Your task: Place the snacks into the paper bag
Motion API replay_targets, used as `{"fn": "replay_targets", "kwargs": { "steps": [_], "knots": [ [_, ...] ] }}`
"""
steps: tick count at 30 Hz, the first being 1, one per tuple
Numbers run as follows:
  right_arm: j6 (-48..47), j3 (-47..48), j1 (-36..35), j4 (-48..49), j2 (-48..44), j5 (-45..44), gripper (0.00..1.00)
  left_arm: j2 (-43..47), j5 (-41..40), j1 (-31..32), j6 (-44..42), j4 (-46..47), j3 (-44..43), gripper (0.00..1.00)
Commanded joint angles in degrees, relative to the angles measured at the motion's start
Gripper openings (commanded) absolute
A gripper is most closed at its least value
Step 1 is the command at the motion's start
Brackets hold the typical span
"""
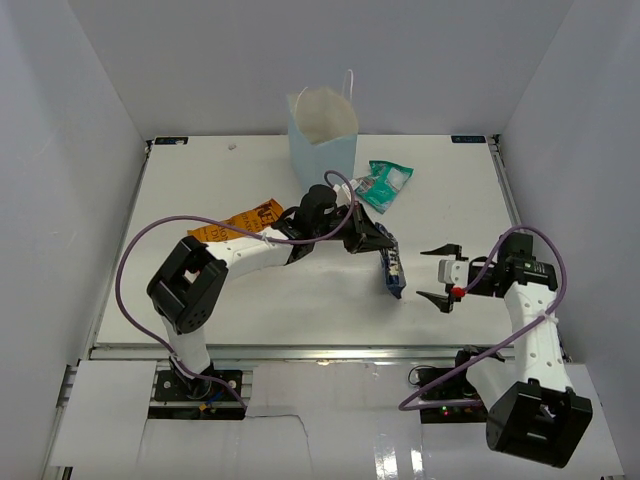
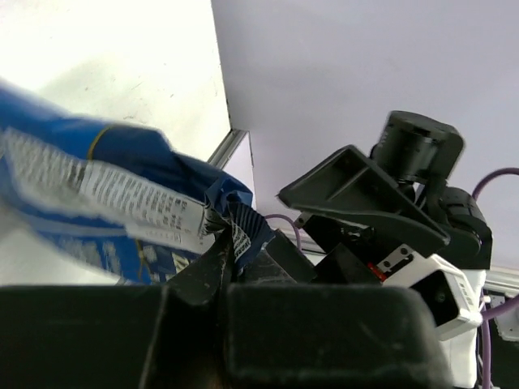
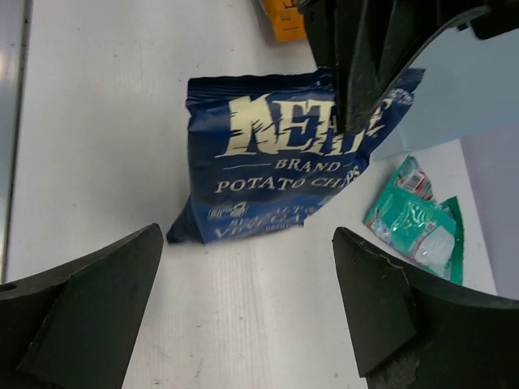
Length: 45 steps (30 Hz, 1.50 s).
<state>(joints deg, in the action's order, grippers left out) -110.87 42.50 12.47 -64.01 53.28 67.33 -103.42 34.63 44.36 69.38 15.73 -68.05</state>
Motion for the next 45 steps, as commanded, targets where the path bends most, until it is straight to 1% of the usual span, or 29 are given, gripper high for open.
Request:
{"fn": "replay_targets", "kwargs": {
  "steps": [1, 2, 3, 4, 5, 7, 8, 9, 10, 11, 12, 14, 17, 18, 19, 21, 23, 25, 27, 28, 29, 30, 31, 33, 34, 37, 39, 40, 45],
  "knots": [
    [9.75, 0.13, -2.00, 13.93, -1.33, 2.37, 0.91, 3.84, -0.70, -0.24, 2.24, 0.62, 0.38, 0.00],
    [16.49, -0.05, -5.23, 18.96, -1.59, -1.72, 0.90, 3.66, -1.92, -0.24, 3.46, 0.53, 0.03, 0.00],
    [34.83, -0.75, -8.13, 24.92, -2.47, -5.59, 0.90, 3.49, -2.63, -0.32, 4.17, 0.62, -0.06, 0.00],
    [42.15, -1.19, -10.95, 29.94, -2.82, -9.37, 0.90, 3.31, -3.42, -0.33, 4.79, 0.53, -0.32, 0.00],
    [47.71, -1.54, -15.76, 33.91, -3.44, -12.80, 0.90, 3.13, -5.08, -0.33, 6.54, 0.62, -0.85, 0.00],
    [53.00, -3.91, -18.87, 35.69, -4.40, -12.75, 0.90, 3.05, -7.03, -0.41, 8.22, 0.62, -1.55, 0.00],
    [57.47, -5.40, -22.19, 41.97, -6.32, -15.19, 0.90, 2.96, -8.69, -0.41, 9.44, 0.53, -2.43, 0.00],
    [65.00, -8.54, -23.79, 45.43, -7.56, -17.39, 0.90, 3.04, -9.31, -0.50, 10.15, 0.62, -2.70, 0.00],
    [68.91, -10.40, -26.42, 49.38, -8.88, -24.37, 0.90, 3.13, -9.93, -0.59, 10.68, 0.45, -2.96, 0.00],
    [73.03, -12.16, -27.40, 57.94, -10.02, -28.79, 0.90, 3.39, -10.37, -0.76, 11.29, 0.45, -3.05, 0.00],
    [79.34, -13.57, -28.19, 61.25, -11.51, -33.27, 0.90, 4.01, -11.51, -0.85, 12.17, 0.45, -2.88, 0.00],
    [83.25, -15.78, -28.64, 66.00, -11.88, -40.22, 0.90, 4.62, -12.74, -0.85, 12.96, 0.53, -2.44, 0.00],
    [89.32, -18.15, -29.69, 70.32, -11.62, -46.66, 0.90, 5.15, -13.89, -0.94, 14.29, 0.62, -2.26, 0.00],
    [90.73, -18.59, -29.96, 74.08, -11.01, -47.63, 0.90, 5.07, -13.89, -0.94, 14.55, 0.62, -2.35, 0.00],
    [93.87, -19.03, -30.13, 75.94, -9.96, -47.99, 0.90, 5.07, -13.80, -0.94, 15.07, 0.62, -2.52, 0.00],
    [96.18, -19.03, -30.22, 79.71, -9.07, -46.25, 0.90, 5.33, -13.71, -0.94, 15.43, 0.62, -2.35, 0.00],
    [99.68, -19.38, -31.36, 82.54, -7.23, -47.37, 0.90, 5.94, -13.89, -0.94, 15.69, 0.62, -1.91, 0.00],
    [100.84, -19.12, -32.07, 84.83, -5.82, -49.65, 0.91, 6.21, -13.72, -0.94, 15.87, 0.62, -1.47, 0.00],
    [101.29, -18.33, -32.16, 85.10, -4.15, -49.75, 0.95, 6.47, -13.54, -0.94, 16.04, 0.62, -0.95, 0.00],
    [101.20, -18.16, -32.16, 84.67, -3.62, -49.23, 0.99, 6.91, -13.54, -0.94, 16.04, 0.71, -0.42, 0.00],
    [100.59, -17.81, -32.24, 84.40, -3.01, -48.88, 0.98, 7.09, -13.71, -0.85, 16.04, 0.80, -0.24, 0.00],
    [100.33, -17.54, -32.16, 83.96, -2.83, -48.44, 0.93, 7.17, -13.71, -0.94, 16.13, 0.88, -0.07, 0.00],
    [100.15, -17.45, -32.16, 83.35, -2.65, -48.43, 0.84, 7.26, -13.71, -0.85, 16.05, 1.15, -0.06, 0.00],
    [100.15, -16.93, -32.16, 82.73, -2.13, -48.96, 0.76, 7.44, -13.71, -0.85, 15.52, 1.24, -0.15, 0.00],
    [100.06, -16.75, -32.16, 82.64, -2.04, -48.96, 0.66, 7.44, -13.71, -0.94, 15.52, 1.24, -0.15, 0.00],
    [99.62, -16.14, -32.16, 82.90, -0.72, -48.70, 0.49, 7.00, -12.66, -0.94, 15.78, 1.76, -0.33, 0.00],
    [99.36, -15.35, -32.16, 82.73, 0.33, -49.13, 0.42, 7.09, -11.70, -0.94, 15.78, 2.03, -0.15, 0.00],
    [99.44, -13.86, -32.16, 82.38, 0.95, -49.66, 0.35, 7.17, -11.69, -0.94, 15.87, 2.20, -0.06, 0.00],
    [99.62, -9.02, -32.07, 82.20, 4.38, -49.75, 0.20, 7.53, -10.90, -0.94, 15.78, 2.64, -0.06, 0.00]
  ]
}}
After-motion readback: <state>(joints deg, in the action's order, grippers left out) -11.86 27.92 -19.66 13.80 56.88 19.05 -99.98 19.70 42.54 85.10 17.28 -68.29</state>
